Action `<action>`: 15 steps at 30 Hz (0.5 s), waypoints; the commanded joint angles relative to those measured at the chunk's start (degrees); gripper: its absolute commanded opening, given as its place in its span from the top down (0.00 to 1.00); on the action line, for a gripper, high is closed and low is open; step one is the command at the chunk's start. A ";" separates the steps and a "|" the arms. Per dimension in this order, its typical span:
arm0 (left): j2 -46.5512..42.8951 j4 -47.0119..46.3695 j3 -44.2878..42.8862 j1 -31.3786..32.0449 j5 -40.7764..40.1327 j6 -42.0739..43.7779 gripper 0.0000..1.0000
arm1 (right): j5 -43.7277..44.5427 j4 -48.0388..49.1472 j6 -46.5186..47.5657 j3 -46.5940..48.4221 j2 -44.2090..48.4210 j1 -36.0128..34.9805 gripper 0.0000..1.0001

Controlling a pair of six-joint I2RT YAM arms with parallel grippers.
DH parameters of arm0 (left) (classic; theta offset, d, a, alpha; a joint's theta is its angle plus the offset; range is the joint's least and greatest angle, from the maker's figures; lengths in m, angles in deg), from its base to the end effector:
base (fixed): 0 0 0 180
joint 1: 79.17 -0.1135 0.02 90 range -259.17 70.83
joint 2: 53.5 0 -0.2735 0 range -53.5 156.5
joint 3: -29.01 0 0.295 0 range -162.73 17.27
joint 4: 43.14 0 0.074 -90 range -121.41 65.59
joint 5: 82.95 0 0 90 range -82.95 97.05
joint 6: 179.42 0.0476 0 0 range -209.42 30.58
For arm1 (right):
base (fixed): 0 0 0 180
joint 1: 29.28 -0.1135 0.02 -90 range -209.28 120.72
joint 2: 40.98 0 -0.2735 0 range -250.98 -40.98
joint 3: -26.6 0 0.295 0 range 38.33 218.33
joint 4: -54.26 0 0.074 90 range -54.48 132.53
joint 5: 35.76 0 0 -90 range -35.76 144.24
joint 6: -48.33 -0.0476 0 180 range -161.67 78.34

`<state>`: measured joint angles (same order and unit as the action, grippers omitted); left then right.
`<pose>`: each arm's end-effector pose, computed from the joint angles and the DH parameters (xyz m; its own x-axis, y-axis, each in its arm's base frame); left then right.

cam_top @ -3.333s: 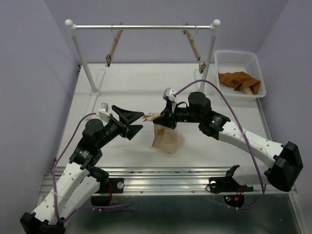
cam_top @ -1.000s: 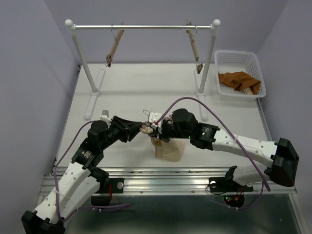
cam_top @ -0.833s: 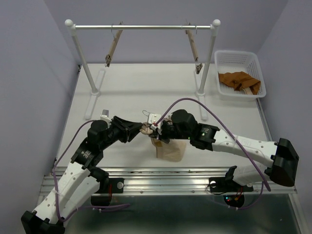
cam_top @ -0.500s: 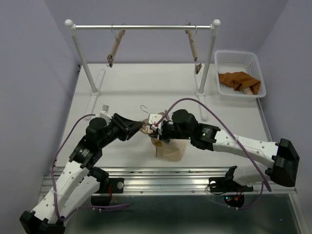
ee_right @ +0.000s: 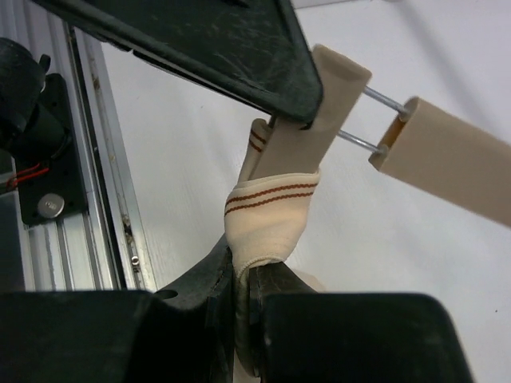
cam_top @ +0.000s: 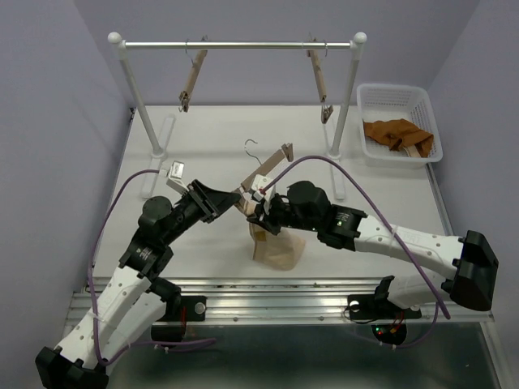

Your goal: Remove the underwear clipped to the hanger

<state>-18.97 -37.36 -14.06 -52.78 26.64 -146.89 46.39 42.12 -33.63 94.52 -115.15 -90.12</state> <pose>0.1766 -0.1055 0.3181 -0.5828 -0.5975 -0.5507 0.4229 0.3557 -0.8335 0.1666 0.3120 0.3063 -0.0224 -0.3245 -0.9456 -0.9406 0.3273 -0.0901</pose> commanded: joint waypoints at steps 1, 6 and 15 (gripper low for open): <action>-4.02 -13.99 1.27 -0.11 0.28 3.51 1.00 | 9.42 -0.21 -7.50 -0.72 1.40 -0.51 0.95; -7.45 -12.24 1.45 -0.11 -5.87 4.56 1.00 | 12.95 -0.21 -13.64 -3.71 2.97 -0.51 0.99; -9.65 -8.81 -0.57 -0.11 -10.36 5.35 1.00 | 14.80 -0.21 -17.35 -8.28 9.13 0.02 0.99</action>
<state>-27.59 -40.51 -11.44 -52.32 20.52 -143.63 57.67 43.78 -48.21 87.57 -108.42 -90.43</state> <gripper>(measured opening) 0.374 0.097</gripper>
